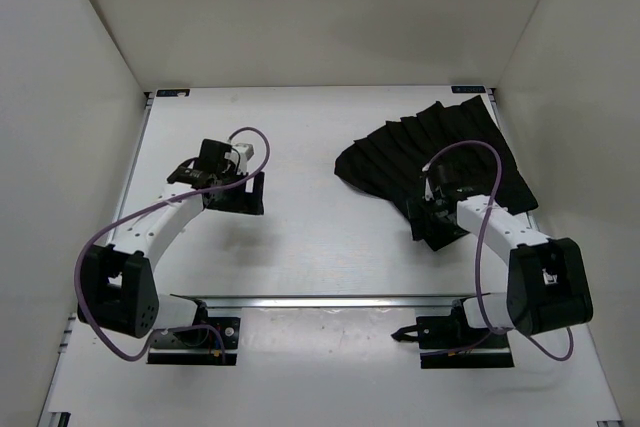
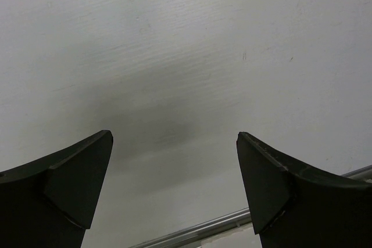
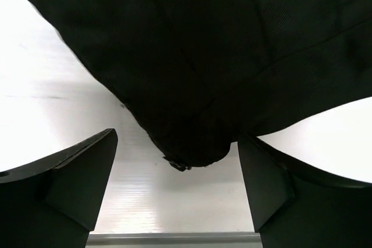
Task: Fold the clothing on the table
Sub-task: Move the skirt to the center of the board
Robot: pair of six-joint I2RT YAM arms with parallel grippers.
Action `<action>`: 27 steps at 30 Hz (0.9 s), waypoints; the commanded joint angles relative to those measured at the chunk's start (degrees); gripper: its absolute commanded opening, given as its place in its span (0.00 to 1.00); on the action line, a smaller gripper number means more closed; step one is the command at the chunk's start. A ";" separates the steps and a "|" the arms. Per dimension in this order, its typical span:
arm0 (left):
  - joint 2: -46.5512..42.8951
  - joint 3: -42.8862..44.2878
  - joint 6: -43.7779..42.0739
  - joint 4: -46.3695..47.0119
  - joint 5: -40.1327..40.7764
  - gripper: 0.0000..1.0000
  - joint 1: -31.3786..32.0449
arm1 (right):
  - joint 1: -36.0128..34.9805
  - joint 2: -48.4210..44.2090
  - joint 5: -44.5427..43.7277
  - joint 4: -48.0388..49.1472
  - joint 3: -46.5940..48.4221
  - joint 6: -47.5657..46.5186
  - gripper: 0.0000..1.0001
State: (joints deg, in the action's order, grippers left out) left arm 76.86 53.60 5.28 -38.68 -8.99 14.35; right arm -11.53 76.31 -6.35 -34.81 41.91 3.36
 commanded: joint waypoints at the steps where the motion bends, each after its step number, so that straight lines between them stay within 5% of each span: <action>1: -2.15 -0.26 0.87 -1.40 1.70 0.99 0.15 | 0.98 0.76 -2.26 1.23 -1.39 -1.33 0.75; 12: -1.89 0.27 0.79 -1.31 0.64 0.99 -0.28 | 1.96 5.06 -1.38 4.93 -1.83 -1.95 0.02; 17: -1.71 0.98 -0.18 -1.40 0.91 0.98 0.50 | -1.47 9.55 -2.88 3.08 2.03 -0.90 0.00; 21: -1.54 2.20 -0.27 -0.70 -1.02 0.99 0.51 | -4.90 7.02 5.08 0.54 8.17 2.08 0.00; 27: -2.59 5.37 0.70 0.88 -1.37 0.99 -0.73 | -20.26 4.19 15.48 0.02 18.10 4.81 0.00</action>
State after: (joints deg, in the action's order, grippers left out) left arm 76.29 55.57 5.76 -39.77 -9.02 14.31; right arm -25.45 82.76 1.15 -34.72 54.06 5.85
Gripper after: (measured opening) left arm 0.988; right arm 0.056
